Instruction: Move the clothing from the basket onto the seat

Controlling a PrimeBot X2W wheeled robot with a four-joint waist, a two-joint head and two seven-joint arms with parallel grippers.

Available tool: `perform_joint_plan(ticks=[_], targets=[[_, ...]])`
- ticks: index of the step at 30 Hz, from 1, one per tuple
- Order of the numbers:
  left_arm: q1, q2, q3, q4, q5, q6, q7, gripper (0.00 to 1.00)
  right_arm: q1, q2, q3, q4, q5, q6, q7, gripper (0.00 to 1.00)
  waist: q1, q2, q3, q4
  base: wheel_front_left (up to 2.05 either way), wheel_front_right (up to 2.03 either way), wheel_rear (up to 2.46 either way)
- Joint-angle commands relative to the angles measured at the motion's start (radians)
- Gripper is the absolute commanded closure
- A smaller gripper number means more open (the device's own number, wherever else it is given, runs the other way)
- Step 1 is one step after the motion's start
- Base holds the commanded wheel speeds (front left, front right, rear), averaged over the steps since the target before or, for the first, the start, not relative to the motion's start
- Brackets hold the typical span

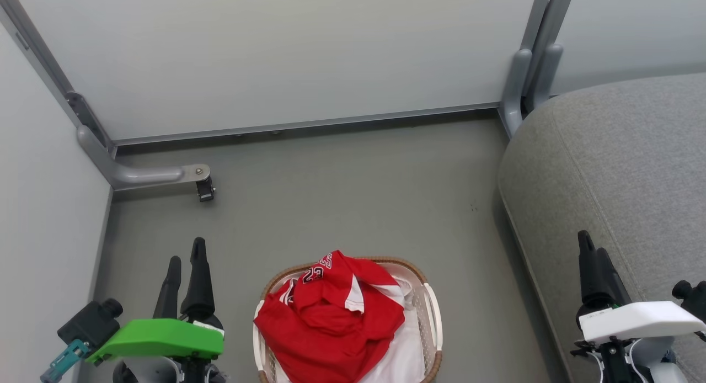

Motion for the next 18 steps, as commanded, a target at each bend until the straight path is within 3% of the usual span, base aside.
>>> perform_joint_plan(ticks=[1,8,18], targets=[[0.001,0.006,-0.003,-0.012,0.02,0.004,-0.006,0.0,0.002,-0.006,0.002,-0.016,-0.021,0.0,-0.008,0.0,0.0,0.0,0.0,0.0,0.0,0.0,0.0],[0.008,0.007,-0.028,0.006,0.155,0.007,-0.022,0.0,0.007,-0.007,0.018,-0.015,-0.109,0.0,-0.024,0.0,0.0,0.0,0.001,0.001,0.0,0.0,0.0],[0.024,0.007,-0.05,0.013,0.255,0.04,-0.049,0.0,0.019,-0.008,0.035,0.001,-0.247,0.001,-0.051,0.0,0.0,0.0,-0.001,0.004,0.0,0.0,0.0]])
